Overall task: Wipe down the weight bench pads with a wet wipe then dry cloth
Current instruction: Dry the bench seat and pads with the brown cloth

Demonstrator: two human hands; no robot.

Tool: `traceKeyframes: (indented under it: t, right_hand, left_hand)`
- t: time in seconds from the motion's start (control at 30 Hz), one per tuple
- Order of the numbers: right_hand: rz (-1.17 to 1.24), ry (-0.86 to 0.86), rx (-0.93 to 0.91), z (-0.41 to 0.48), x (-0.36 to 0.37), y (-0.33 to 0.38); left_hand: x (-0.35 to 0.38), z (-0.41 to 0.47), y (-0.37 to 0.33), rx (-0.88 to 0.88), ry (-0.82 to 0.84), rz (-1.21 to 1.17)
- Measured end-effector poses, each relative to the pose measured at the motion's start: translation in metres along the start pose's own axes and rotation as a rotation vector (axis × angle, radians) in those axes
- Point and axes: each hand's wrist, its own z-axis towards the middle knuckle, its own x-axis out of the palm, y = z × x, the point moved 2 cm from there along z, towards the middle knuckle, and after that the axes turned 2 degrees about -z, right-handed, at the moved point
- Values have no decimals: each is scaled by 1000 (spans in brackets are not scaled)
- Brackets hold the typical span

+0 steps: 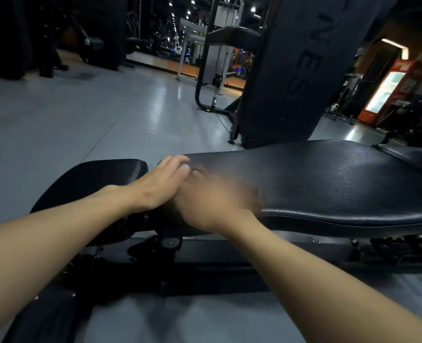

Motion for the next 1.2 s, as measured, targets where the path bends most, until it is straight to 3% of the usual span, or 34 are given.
traceKeyframes:
  t: [0.17,0.27,0.5,0.9,1.07,1.2]
  right_hand:
    - [-12,-157,-231,-25,7,-2]
    - [-33,-271,-247,-46,10,-41]
    - [-67,-300,11,-96,-8,-173]
    - [49,-567,433,-163,-29,-366]
    - [276,-780,688,-175,-33,-415]
    - [359,-873,807,-172,-32,-414]
  left_hand:
    - [3,12,-6,-71,-50,-22]
    - [18,19,-26,-26,-28,13]
    - [84,43,-102,172,113,118]
    - [200,78,-215,443,343,353]
    - [222,83,-224,470,314,485]
    - [215,85,-213,504,348,515]
